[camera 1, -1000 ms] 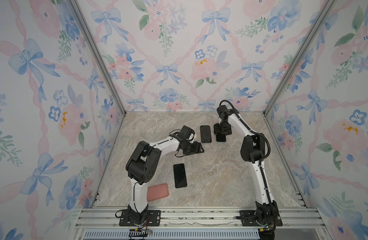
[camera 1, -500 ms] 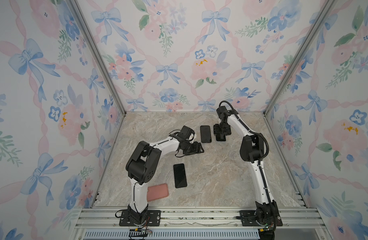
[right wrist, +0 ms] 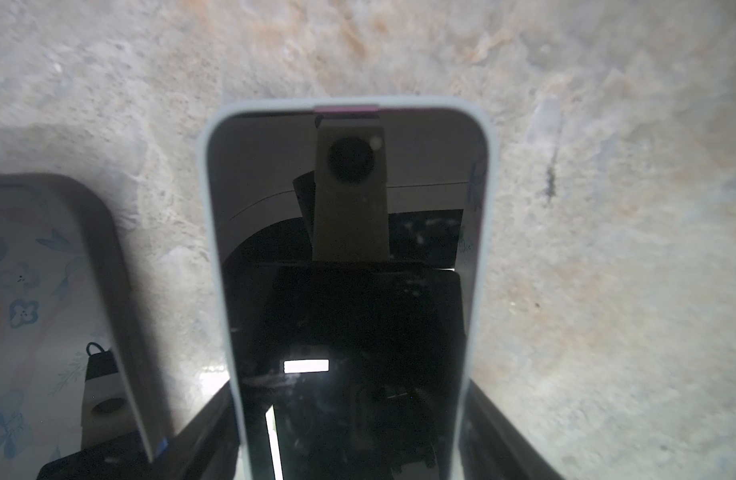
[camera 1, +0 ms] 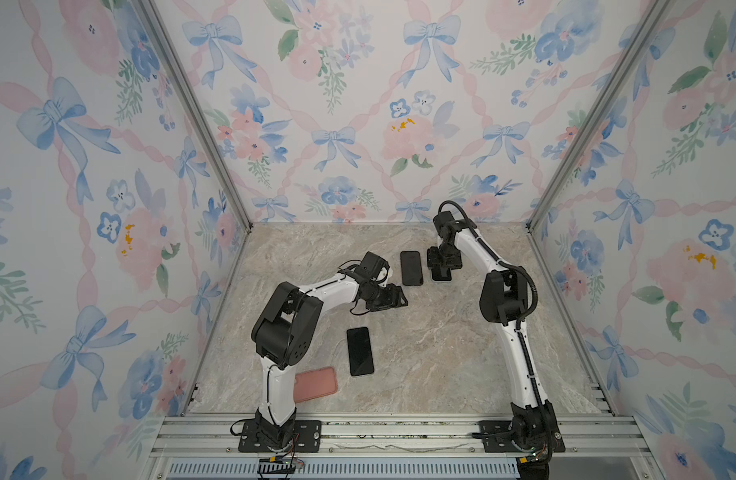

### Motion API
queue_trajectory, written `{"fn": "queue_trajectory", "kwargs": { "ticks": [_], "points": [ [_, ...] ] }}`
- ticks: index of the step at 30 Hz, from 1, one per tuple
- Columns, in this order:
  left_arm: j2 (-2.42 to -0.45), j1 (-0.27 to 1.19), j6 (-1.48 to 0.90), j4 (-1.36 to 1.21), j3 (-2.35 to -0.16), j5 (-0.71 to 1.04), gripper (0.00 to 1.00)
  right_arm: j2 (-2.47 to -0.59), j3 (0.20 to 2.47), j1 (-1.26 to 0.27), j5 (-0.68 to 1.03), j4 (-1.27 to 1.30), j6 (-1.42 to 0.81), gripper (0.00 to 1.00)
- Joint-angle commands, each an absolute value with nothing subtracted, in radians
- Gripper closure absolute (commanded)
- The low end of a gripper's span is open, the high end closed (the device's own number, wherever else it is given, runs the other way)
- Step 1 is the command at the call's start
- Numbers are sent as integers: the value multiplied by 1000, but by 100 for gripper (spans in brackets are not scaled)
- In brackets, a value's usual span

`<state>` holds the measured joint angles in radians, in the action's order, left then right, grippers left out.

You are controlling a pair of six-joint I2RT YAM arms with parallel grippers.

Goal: Put the phone into the phone case

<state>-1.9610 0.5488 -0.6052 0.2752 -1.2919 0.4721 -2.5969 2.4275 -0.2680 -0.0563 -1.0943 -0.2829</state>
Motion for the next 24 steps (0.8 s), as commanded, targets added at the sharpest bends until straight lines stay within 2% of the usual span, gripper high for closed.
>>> {"fn": "queue_trajectory", "kwargs": {
  "ticks": [1,14,24],
  "points": [
    [-1963,543,-606,277,-1279,485,28,-2625,2463,-261,-54,-1069,-266,26],
    [-1937,543,-602,277,-1272,482,27,-2600,2457,-261,-66,-1078,-251,11],
    [-1873,543,-598,277,-1248,484,27,-2477,2407,-276,-73,-1094,-238,9]
  ]
}}
